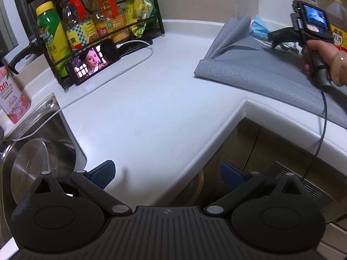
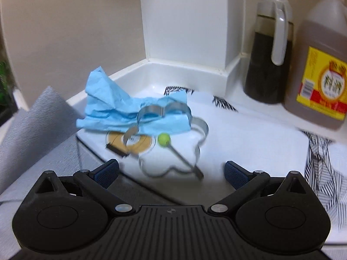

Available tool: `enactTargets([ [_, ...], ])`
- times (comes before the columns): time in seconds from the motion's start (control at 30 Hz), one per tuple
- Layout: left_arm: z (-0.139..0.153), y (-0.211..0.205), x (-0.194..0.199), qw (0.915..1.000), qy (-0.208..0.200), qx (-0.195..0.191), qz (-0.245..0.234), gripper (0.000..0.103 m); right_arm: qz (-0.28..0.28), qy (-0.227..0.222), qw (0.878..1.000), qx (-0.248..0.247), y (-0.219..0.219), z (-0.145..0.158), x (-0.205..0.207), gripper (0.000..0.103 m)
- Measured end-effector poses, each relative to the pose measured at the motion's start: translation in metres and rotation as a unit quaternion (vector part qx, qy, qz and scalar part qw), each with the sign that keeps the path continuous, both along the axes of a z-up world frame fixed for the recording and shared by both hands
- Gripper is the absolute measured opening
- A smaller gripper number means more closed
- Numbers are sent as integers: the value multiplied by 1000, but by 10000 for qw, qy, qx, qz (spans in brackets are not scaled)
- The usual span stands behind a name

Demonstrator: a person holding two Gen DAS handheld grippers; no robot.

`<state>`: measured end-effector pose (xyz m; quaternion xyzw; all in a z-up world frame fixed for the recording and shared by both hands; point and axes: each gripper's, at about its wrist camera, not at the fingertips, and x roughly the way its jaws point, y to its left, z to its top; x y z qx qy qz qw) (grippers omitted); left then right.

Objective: Collect trash
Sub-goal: 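Raise both open tools from the bin up toward the counter items, then position the left tool over the blue glove while the right tool aligns over the flower egg ring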

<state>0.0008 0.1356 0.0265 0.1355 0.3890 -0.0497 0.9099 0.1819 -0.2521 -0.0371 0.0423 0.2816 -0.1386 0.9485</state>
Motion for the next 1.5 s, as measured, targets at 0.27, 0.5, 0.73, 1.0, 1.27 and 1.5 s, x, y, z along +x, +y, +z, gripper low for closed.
enactTargets([
  [0.27,-2,-15,5,9999,-28,86,-109,103,152,-369,9991,-163,0,3,0,79],
  [0.5,-2,-25,9,9997,-47,96,-205,103,152,-627,9976,-232,-7,18,-51,76],
  [0.73,11,-55,20,9981,-179,-10,-592,103,258,-676,9941,-806,-33,22,-136,76],
  [1.0,42,-150,82,9868,-979,329,-1249,103,-204,-408,9956,-815,-64,-2,-145,77],
  [1.27,37,-262,171,9604,-1555,636,-2223,103,-485,-279,9984,92,-98,-13,-142,103],
  [1.5,8,-347,213,9095,-1825,1573,-3387,103,-522,-144,9985,-17,-95,-14,-138,103],
])
